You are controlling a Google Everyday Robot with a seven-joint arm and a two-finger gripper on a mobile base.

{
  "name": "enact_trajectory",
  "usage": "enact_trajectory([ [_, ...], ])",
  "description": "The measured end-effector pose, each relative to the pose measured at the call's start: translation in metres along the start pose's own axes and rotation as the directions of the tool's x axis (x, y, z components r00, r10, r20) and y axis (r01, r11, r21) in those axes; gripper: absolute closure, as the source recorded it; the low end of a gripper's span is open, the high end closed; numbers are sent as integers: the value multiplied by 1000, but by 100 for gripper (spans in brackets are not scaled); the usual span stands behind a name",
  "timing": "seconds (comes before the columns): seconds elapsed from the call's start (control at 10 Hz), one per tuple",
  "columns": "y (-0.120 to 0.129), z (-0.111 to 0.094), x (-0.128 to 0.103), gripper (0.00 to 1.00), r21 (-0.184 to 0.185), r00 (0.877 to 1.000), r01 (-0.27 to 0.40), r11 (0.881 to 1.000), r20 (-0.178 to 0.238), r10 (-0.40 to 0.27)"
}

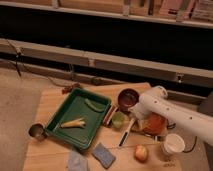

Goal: Place towel in red bowl

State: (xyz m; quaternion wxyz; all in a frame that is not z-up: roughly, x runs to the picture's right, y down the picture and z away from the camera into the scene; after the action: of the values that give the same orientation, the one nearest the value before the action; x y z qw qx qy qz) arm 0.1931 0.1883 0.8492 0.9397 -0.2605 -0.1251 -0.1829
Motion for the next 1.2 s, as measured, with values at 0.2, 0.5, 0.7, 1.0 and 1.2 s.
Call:
enact_trajectory([
  [0.2, -1, 2, -2, 57, -7, 1000, 8, 1000, -1, -8],
  [0.5, 2, 4, -1, 70, -18, 1000, 13, 1000, -10, -14],
  [0.7, 4, 4, -1, 90, -23, 1000, 14, 1000, -18, -14],
  [1.0, 4, 5, 1, 97, -39, 1000, 19, 999, 3, -19],
  [1.2, 5, 6, 2, 97, -44, 1000, 24, 999, 8, -24],
])
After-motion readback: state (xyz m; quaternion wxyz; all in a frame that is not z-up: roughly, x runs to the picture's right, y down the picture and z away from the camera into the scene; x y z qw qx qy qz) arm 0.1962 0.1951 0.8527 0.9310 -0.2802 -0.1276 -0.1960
